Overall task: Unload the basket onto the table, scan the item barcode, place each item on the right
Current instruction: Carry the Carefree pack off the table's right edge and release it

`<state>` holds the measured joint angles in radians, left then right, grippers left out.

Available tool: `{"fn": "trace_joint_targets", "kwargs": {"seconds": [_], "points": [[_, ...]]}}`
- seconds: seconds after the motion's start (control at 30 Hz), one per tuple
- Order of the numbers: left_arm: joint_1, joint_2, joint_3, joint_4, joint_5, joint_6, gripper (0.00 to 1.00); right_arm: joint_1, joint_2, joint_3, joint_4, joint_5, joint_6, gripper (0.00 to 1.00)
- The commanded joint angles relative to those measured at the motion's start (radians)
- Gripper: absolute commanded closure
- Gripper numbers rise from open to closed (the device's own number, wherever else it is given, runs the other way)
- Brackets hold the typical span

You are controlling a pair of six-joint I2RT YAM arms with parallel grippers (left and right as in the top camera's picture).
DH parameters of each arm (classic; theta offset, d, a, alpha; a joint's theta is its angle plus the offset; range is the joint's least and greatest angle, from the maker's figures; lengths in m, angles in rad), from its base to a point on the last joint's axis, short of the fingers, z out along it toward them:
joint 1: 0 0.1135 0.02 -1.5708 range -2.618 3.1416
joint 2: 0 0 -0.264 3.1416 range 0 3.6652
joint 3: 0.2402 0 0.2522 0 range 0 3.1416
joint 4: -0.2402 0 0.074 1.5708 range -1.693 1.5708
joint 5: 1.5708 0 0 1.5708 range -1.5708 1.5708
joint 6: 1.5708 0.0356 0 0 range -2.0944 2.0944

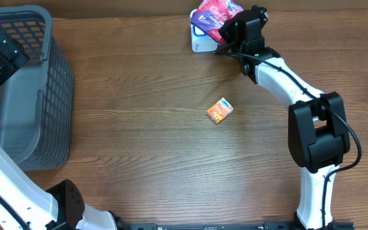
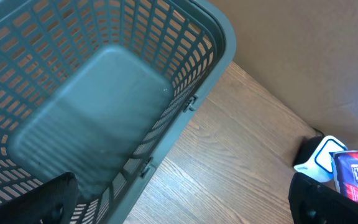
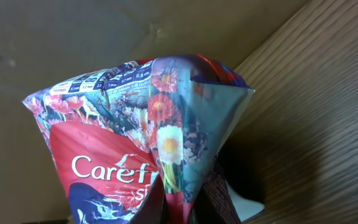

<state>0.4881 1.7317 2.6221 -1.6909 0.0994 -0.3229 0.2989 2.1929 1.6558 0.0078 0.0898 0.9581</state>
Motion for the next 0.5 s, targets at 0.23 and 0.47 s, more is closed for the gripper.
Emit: {"fn": "trace_joint_targets", "kwargs": {"seconds": [0.23, 0.47], "points": [[0.004, 0.000, -0.003, 0.001, -0.006, -0.014, 0.00, -0.148, -0.103, 0.029, -0.012, -0.163, -0.001, 0.96], [0.004, 0.000, -0.003, 0.002, -0.006, -0.014, 0.00, -0.367, -0.256, 0.029, -0.274, -0.124, 0.000, 0.96]]}}
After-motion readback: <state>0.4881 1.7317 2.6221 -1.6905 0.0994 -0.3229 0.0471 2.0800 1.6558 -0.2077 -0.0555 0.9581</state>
